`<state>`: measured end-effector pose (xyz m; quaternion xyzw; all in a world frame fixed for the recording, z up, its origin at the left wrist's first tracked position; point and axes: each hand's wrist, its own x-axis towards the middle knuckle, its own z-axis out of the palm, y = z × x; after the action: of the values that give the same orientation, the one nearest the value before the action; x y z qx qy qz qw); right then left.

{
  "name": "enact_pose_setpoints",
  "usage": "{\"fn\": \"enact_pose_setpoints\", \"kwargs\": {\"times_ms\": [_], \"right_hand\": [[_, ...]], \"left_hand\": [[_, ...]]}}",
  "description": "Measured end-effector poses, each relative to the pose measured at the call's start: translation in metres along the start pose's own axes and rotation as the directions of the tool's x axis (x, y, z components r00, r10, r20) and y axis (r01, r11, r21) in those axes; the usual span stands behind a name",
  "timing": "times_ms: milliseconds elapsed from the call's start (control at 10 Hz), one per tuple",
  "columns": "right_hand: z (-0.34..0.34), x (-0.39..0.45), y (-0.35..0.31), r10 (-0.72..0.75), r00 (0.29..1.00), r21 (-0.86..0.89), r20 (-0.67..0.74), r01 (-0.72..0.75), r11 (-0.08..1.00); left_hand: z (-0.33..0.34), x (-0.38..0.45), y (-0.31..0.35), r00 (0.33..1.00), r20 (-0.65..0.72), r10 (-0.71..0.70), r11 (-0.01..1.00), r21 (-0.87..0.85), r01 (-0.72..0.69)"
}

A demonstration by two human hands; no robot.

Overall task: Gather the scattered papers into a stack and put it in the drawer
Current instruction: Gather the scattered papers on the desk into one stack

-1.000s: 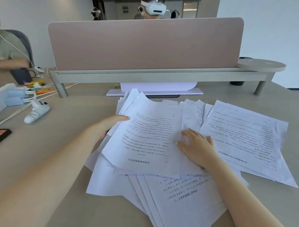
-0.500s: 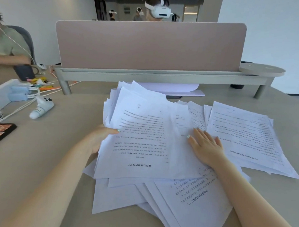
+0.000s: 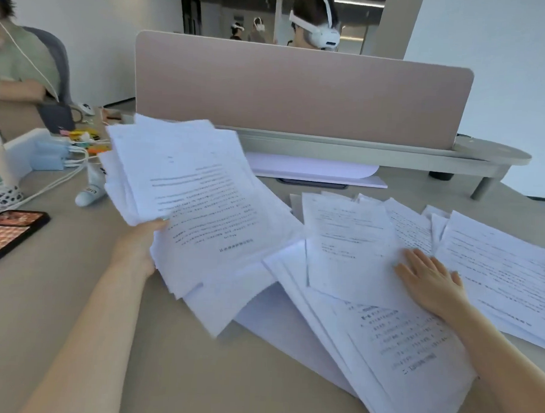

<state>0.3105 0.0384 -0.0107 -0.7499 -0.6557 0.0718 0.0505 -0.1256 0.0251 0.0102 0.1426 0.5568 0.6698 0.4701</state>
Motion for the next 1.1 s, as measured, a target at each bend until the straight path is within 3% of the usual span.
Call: {"fn": "enact_pose_setpoints", "kwargs": {"times_ms": [100, 200, 300, 400, 500, 600, 700, 800, 900, 1000, 1100], "right_hand": [[-0.001, 0.001, 0.007, 0.055, 0.998, -0.016, 0.006, -0.055, 0.998], [0.000, 0.001, 0.002, 0.077, 0.995, -0.001, -0.061, -0.077, 0.997], [0.002, -0.005, -0.018, 0.070, 0.980, 0.145, -0.185, -0.043, 0.989], [-0.001, -0.018, -0.055, -0.022, 0.972, 0.543, -0.236, 0.150, 0.826], [-0.025, -0.030, -0.094, -0.097, 0.995, 0.942, -0.015, 0.046, 0.333], [-0.045, -0.024, -0.101, -0.142, 0.984, 0.993, 0.112, -0.106, 0.045], [-0.048, -0.020, -0.087, -0.138, 0.973, 0.983, 0.185, -0.181, 0.038], [-0.042, -0.035, -0.076, -0.299, 0.891, 0.938, 0.340, -0.345, 0.038], [-0.041, -0.039, -0.075, -0.412, 0.818, 0.913, 0.402, -0.391, 0.116], [-0.056, -0.033, -0.073, -0.355, 0.862, 0.931, 0.362, -0.311, 0.193], [-0.098, -0.030, -0.077, -0.252, 0.967, 0.994, 0.037, -0.011, 0.107]], "left_hand": [[-0.001, -0.005, -0.002, 0.990, -0.105, 0.097, 0.982, -0.149, -0.113], [0.001, -0.011, -0.003, 0.980, -0.106, 0.168, 0.948, -0.254, -0.190], [0.004, -0.014, -0.006, 0.984, -0.100, 0.150, 0.901, -0.396, -0.177], [0.009, -0.017, -0.012, 0.992, -0.022, 0.122, 0.911, -0.395, -0.121], [0.020, -0.024, -0.015, 0.964, 0.248, 0.095, 0.979, -0.200, -0.045], [0.030, -0.036, -0.018, 0.900, 0.436, 0.011, 1.000, 0.007, -0.016], [0.038, -0.049, -0.023, 0.865, 0.499, -0.054, 0.979, 0.195, -0.051], [0.047, -0.056, -0.029, 0.826, 0.561, -0.060, 0.938, 0.315, -0.146], [0.056, -0.072, -0.033, 0.801, 0.596, -0.058, 0.909, 0.363, -0.204], [0.074, -0.081, -0.023, 0.761, 0.647, 0.051, 0.884, 0.326, -0.335], [0.111, -0.091, 0.019, 0.681, 0.688, 0.251, 0.823, 0.219, -0.524]]}}
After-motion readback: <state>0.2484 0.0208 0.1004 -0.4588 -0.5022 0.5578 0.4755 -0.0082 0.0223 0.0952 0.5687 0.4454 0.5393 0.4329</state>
